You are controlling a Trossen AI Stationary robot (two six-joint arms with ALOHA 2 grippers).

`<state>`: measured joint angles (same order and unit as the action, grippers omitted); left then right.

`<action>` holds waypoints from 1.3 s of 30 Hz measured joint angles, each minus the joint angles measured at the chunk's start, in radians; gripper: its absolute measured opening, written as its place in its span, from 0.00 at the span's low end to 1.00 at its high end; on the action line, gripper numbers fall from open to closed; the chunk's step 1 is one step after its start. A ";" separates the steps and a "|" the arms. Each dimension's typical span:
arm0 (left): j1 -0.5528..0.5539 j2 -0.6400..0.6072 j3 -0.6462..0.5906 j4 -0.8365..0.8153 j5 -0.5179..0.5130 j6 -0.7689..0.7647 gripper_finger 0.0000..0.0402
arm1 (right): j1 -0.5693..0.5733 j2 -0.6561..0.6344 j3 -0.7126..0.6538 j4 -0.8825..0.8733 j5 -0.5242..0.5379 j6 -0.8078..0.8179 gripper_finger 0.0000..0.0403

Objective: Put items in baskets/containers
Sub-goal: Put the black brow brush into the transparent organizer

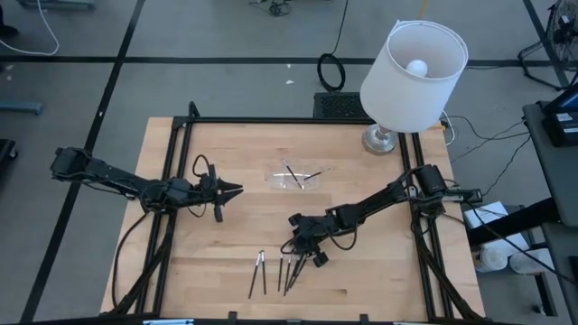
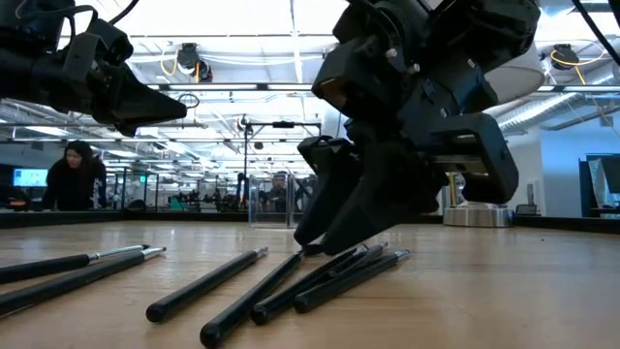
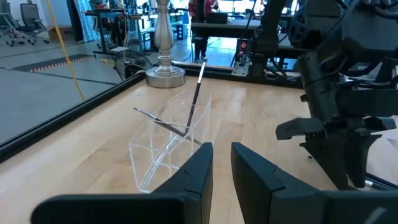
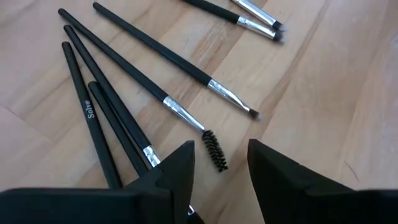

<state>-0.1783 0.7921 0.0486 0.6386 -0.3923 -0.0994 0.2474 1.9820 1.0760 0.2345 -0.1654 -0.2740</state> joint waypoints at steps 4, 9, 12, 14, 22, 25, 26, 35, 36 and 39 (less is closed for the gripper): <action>0.000 0.000 0.000 0.000 0.000 0.000 0.16 | -0.010 0.010 0.000 0.007 -0.022 0.000 0.29; 0.000 0.000 0.000 0.000 0.000 0.000 0.16 | -0.013 0.015 0.000 0.013 -0.045 0.001 0.23; 0.000 0.000 0.000 0.000 0.000 0.000 0.16 | -0.013 0.016 0.000 0.011 -0.048 0.001 0.19; 0.000 0.000 0.000 0.000 0.000 0.000 0.16 | -0.013 0.016 0.000 0.010 -0.050 0.001 0.16; 0.000 0.000 0.000 0.001 -0.001 0.012 0.16 | -0.026 0.018 0.000 0.010 -0.054 -0.023 0.02; 0.000 0.000 0.000 0.001 -0.001 0.011 0.16 | -0.028 0.018 0.000 0.015 -0.048 -0.018 0.01; 0.000 0.000 0.000 0.001 -0.001 0.012 0.16 | -0.028 0.018 0.000 0.022 -0.046 -0.019 0.00; 0.000 0.000 0.000 0.001 -0.001 0.012 0.16 | -0.024 0.020 0.000 0.115 0.019 -0.020 0.00; 0.000 0.000 0.000 0.001 -0.001 0.012 0.16 | -0.022 0.020 0.000 0.121 0.037 -0.024 0.00; 0.000 0.000 0.000 0.001 -0.001 0.012 0.16 | -0.017 0.020 0.000 0.139 0.085 -0.026 0.00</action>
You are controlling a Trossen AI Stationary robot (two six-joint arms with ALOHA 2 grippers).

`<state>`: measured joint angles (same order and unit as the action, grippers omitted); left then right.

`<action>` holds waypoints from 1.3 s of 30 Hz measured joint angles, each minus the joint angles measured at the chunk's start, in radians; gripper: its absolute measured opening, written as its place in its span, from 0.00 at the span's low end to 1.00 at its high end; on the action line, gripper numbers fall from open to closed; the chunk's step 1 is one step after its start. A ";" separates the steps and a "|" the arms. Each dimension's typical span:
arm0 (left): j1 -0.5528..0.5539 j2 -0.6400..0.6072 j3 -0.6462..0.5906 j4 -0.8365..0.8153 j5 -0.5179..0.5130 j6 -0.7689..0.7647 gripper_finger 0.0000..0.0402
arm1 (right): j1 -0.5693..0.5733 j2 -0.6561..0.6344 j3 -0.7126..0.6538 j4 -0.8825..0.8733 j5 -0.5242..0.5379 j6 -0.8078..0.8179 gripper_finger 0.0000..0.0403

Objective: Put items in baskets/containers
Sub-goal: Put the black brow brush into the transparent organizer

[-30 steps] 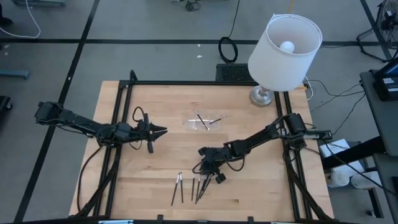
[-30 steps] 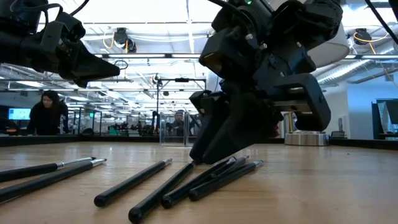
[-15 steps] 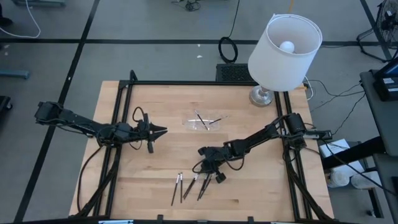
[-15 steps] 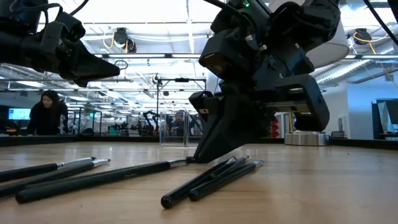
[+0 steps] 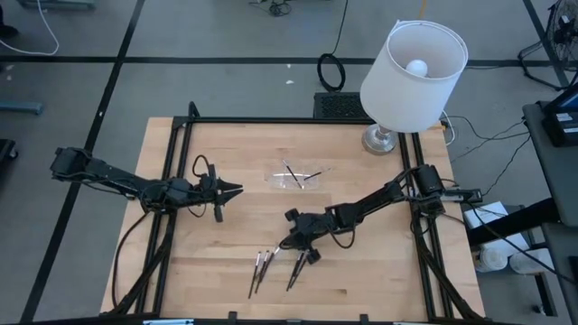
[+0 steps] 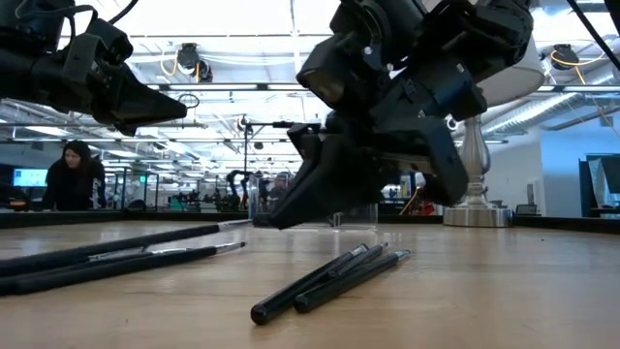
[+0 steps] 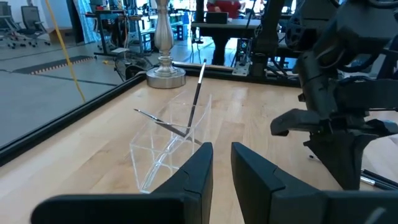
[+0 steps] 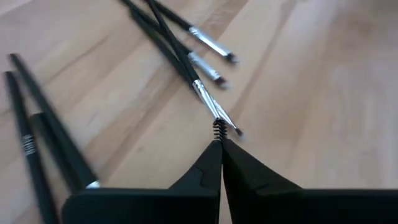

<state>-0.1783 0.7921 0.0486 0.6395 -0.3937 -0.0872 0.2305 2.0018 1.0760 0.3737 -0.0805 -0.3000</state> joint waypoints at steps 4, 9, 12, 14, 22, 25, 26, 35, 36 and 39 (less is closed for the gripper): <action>0.000 0.000 0.000 0.000 0.000 0.000 0.16 | 0.001 0.000 0.000 0.013 0.007 0.000 0.00; 0.000 0.000 0.000 -0.014 0.000 -0.009 0.16 | 0.001 0.000 0.000 0.026 0.007 -0.016 0.00; 0.000 0.000 0.000 -0.030 0.000 -0.028 0.16 | 0.001 -0.017 0.000 0.035 0.015 -0.030 0.00; 0.000 0.000 0.000 -0.041 0.000 -0.031 0.16 | 0.003 -0.043 -0.001 0.040 0.039 -0.032 0.00; 0.000 0.000 0.000 -0.046 0.000 -0.050 0.16 | 0.056 -0.272 -0.001 -0.143 0.318 -0.099 0.00; 0.000 0.000 0.000 -0.046 0.000 -0.053 0.16 | 0.079 -0.368 -0.001 -0.197 0.483 -0.154 0.00; 0.000 0.000 0.000 -0.046 0.000 -0.053 0.16 | 0.082 -0.399 0.000 -0.224 0.533 -0.170 0.00; 0.000 0.000 0.000 -0.046 0.000 -0.052 0.16 | 0.031 -0.464 0.321 -0.933 0.863 -0.128 0.00; 0.000 0.000 0.000 -0.046 0.000 -0.052 0.16 | 0.018 -0.455 0.371 -0.986 0.878 -0.121 0.00; 0.000 0.000 0.000 -0.045 0.000 -0.053 0.16 | -0.024 -0.430 0.487 -1.122 0.894 -0.143 0.00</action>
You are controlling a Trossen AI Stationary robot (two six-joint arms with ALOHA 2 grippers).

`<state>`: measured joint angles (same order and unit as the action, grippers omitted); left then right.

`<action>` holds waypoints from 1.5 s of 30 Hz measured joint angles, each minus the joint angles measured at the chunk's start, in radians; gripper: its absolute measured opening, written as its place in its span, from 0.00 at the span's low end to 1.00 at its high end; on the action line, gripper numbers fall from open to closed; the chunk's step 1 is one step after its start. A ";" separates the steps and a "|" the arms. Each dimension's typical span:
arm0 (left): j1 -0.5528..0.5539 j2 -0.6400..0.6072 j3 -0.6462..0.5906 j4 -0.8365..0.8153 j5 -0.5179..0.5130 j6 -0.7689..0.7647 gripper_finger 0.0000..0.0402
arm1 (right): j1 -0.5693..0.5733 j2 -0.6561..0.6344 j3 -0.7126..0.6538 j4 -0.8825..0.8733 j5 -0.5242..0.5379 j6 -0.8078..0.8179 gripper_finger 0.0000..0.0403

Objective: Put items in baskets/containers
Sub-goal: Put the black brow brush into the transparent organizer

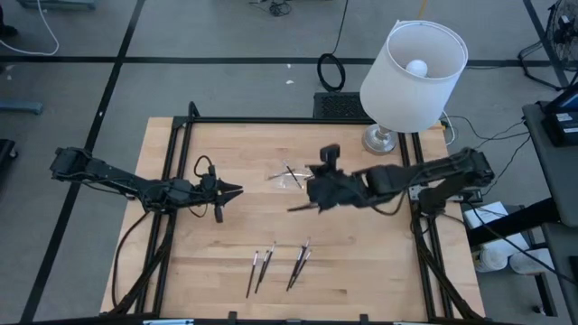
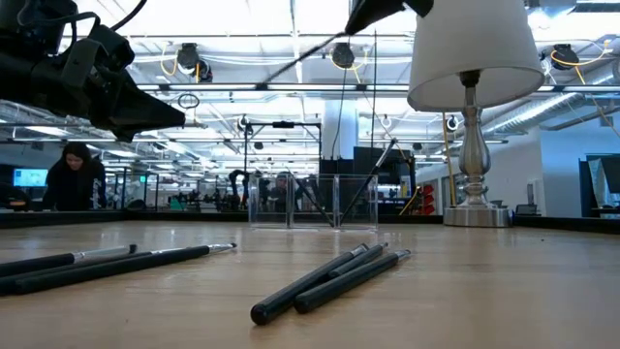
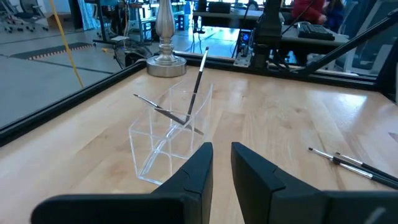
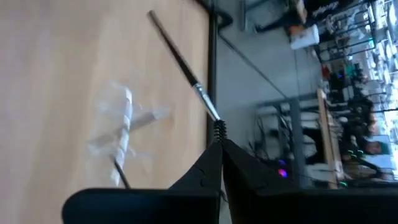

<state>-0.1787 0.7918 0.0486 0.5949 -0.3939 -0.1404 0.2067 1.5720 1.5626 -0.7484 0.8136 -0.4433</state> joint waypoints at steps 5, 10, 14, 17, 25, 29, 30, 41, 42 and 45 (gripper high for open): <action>0.000 0.000 0.000 0.000 0.000 -0.001 0.16 | -0.085 0.086 0.119 -0.118 0.006 -0.112 0.00; 0.000 0.000 0.000 0.000 0.000 -0.004 0.16 | -0.153 0.197 0.145 -0.145 0.060 -0.255 0.00; 0.000 0.000 0.000 -0.001 0.000 -0.004 0.16 | -0.180 0.268 0.145 -0.153 0.071 -0.300 0.00; 0.000 0.000 0.000 -0.001 0.000 -0.004 0.16 | -0.184 0.300 0.145 -0.144 0.046 -0.297 0.00; 0.000 0.000 0.000 -0.009 0.000 -0.004 0.16 | -0.176 0.309 0.145 -0.136 0.046 -0.302 0.00; 0.000 0.000 0.000 -0.009 0.000 -0.005 0.16 | -0.165 0.287 0.145 -0.147 0.067 -0.315 0.00; 0.000 0.000 0.000 -0.009 0.000 -0.005 0.16 | -0.163 0.278 0.145 -0.146 0.078 -0.318 0.00; 0.000 0.000 0.000 -0.009 0.000 -0.007 0.16 | -0.119 0.222 0.145 -0.127 0.044 -0.377 0.00; 0.000 0.000 0.000 -0.009 0.000 -0.007 0.16 | -0.114 0.222 0.145 -0.125 0.021 -0.372 0.00; 0.000 0.000 0.000 -0.009 0.000 -0.017 0.16 | -0.106 0.243 0.146 -0.105 -0.004 -0.365 0.00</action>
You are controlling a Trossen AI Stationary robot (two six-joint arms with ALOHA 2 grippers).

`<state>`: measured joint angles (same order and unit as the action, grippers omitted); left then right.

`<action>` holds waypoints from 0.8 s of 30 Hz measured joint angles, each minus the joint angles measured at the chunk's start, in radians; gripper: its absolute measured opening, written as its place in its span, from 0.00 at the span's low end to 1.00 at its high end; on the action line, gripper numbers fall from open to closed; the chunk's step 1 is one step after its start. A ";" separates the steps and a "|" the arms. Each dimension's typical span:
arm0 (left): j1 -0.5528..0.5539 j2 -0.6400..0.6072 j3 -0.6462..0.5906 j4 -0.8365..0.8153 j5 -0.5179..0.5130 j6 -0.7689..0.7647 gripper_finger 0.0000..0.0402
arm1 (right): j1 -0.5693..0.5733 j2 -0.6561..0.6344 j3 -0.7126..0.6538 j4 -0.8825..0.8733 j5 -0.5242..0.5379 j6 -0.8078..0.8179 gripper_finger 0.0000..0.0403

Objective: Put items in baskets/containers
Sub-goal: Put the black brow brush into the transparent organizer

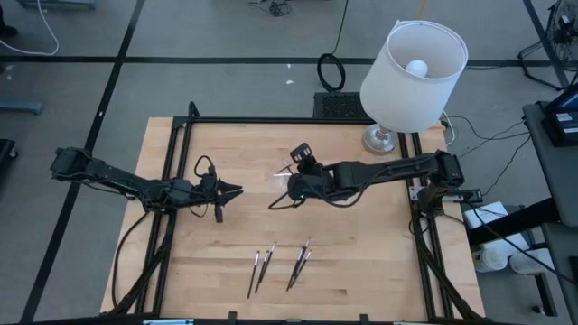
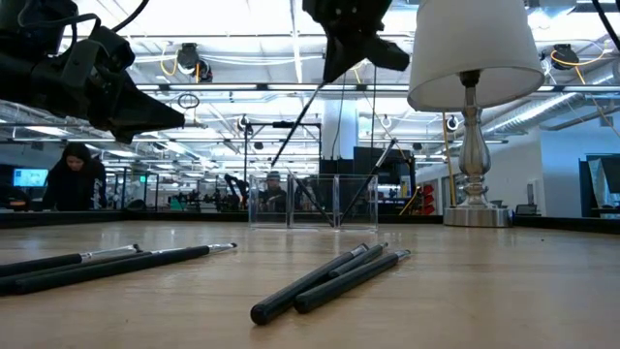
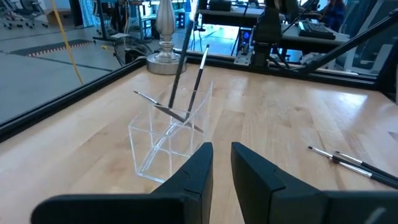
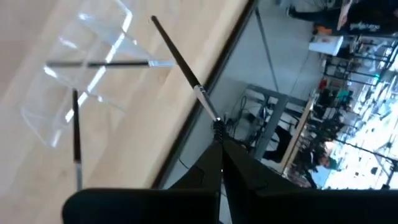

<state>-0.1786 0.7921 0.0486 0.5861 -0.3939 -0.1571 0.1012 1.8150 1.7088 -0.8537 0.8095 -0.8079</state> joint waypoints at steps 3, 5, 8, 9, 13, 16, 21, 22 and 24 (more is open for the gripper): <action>0.000 0.000 0.000 0.000 0.000 -0.003 0.16 | 0.006 0.011 -0.003 -0.011 -0.009 0.011 0.00; 0.000 0.000 0.000 0.000 0.000 -0.003 0.16 | 0.006 0.025 0.001 0.005 -0.025 0.009 0.00; 0.000 0.000 0.000 0.000 0.000 -0.003 0.16 | 0.004 0.035 -0.003 -0.008 -0.064 0.030 0.00; 0.000 0.000 0.000 -0.001 0.000 -0.003 0.16 | 0.003 0.040 -0.003 -0.008 -0.072 0.032 0.00; 0.000 0.000 0.000 -0.007 0.000 -0.003 0.16 | -0.016 0.080 -0.001 0.004 -0.081 0.017 0.00; 0.000 0.000 0.000 -0.008 0.000 -0.003 0.16 | -0.031 0.110 -0.002 0.014 -0.082 0.009 0.00; 0.000 0.000 0.000 -0.008 0.000 -0.004 0.16 | -0.058 0.153 -0.001 0.021 -0.079 -0.004 0.00; 0.000 0.000 0.000 -0.008 0.000 -0.004 0.16 | -0.063 0.163 -0.001 0.028 -0.079 -0.007 0.00; 0.000 0.000 0.000 -0.009 0.000 -0.004 0.16 | -0.072 0.169 -0.001 0.038 -0.080 -0.015 0.00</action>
<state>-0.1786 0.7921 0.0486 0.5774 -0.3939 -0.1612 0.0289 1.9842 1.7081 -0.8156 0.7300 -0.8227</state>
